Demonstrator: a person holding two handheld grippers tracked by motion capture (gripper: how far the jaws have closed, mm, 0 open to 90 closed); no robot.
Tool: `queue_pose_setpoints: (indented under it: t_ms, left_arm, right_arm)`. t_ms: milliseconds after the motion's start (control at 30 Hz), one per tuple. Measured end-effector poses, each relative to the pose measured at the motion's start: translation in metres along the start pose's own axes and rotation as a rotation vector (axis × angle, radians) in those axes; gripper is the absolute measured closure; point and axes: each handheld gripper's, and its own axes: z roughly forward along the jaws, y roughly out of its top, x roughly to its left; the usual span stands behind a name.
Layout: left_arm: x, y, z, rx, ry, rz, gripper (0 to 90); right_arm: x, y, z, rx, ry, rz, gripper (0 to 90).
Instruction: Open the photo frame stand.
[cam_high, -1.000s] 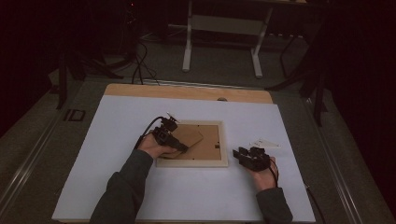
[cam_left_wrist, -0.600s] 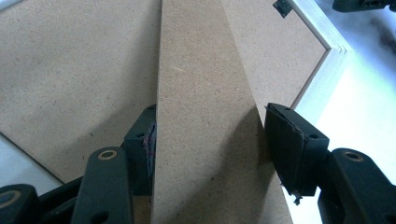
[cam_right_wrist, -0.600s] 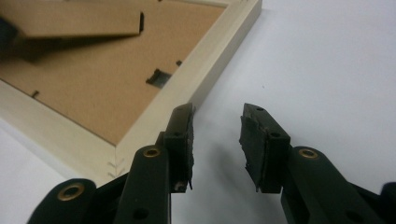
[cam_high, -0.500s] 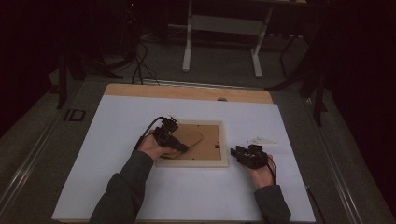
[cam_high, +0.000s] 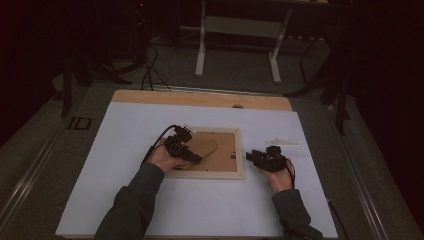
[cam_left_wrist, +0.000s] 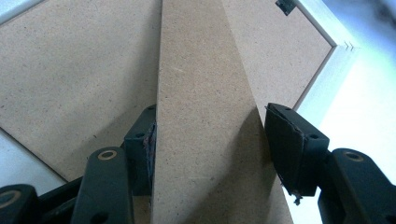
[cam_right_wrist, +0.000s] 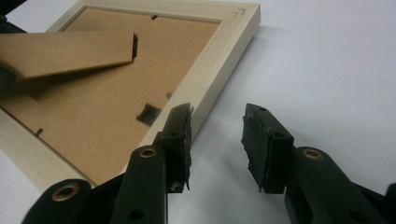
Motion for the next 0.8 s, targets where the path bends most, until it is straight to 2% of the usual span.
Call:
queue_pose_setpoints:
  t_ms: [200,300,467,567,800]
  left_arm:
    - [-0.005,0.0,-0.003,-0.011,0.023,0.027,42.3]
    - [-0.007,-0.001,-0.005,-0.022,0.033,0.041,42.3]
    - [-0.016,-0.001,-0.009,-0.05,0.071,0.096,42.3]
    - [-0.02,-0.001,-0.012,-0.056,0.093,0.125,42.3]
    - [-0.025,-0.003,-0.016,-0.077,0.117,0.161,42.3]
  right_arm:
    - [0.001,0.015,0.003,0.005,0.023,-0.015,58.4]
    - [0.0,0.022,0.006,0.006,0.036,-0.007,57.5]
    - [0.002,0.03,0.008,0.02,0.069,-0.012,54.2]
    - [0.002,0.032,0.009,0.034,0.067,-0.024,51.3]
    - [-0.001,0.036,0.012,0.038,0.056,0.0,45.5]
